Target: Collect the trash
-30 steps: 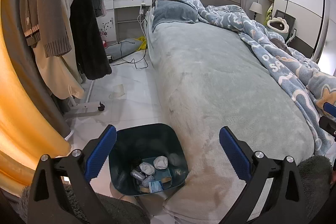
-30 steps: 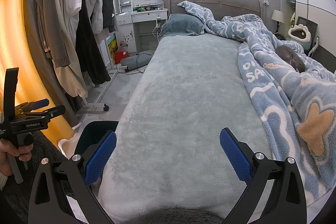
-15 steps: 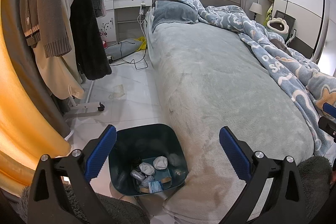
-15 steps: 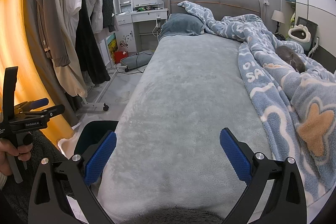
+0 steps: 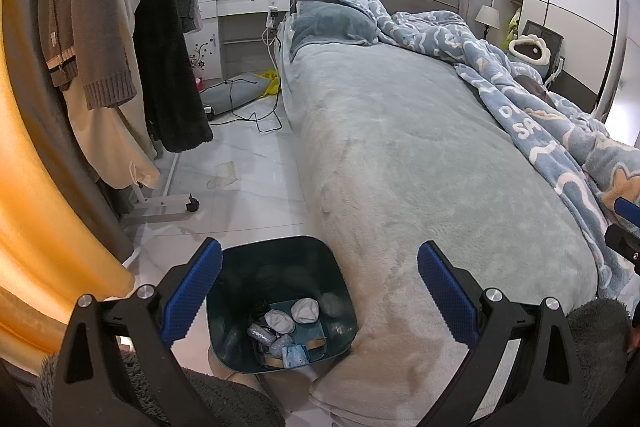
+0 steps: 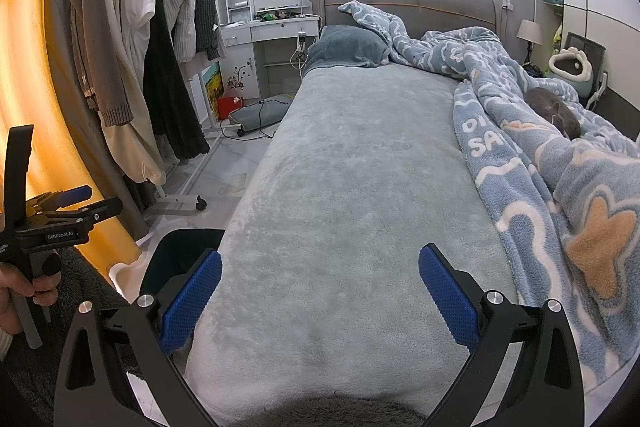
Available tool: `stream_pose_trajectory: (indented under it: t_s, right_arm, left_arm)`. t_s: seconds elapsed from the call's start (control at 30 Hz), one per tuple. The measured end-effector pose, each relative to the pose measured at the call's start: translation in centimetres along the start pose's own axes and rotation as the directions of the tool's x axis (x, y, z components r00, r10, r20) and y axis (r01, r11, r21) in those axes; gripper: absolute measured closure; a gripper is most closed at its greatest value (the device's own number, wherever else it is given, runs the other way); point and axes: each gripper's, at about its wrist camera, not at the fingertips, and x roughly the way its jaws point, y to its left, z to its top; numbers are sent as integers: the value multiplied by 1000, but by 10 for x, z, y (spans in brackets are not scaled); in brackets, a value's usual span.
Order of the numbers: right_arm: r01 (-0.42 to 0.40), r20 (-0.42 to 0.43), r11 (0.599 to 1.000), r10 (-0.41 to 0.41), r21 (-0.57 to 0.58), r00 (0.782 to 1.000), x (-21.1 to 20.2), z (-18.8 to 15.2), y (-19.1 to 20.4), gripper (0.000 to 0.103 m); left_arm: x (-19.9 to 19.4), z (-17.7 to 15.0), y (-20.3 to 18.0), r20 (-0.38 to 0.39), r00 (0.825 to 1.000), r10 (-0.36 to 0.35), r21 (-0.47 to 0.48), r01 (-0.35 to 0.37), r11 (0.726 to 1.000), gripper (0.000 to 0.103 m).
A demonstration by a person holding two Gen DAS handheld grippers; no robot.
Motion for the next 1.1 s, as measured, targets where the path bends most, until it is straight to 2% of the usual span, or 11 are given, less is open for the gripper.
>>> stream_pose_trajectory:
  t_s: [1.1]
  right_arm:
    - [2,1,1000,-2,-2,1000,0,1,-1,3]
  left_arm:
    - [-2,4,-1,-6,1000,-16,-14,16,1000,3]
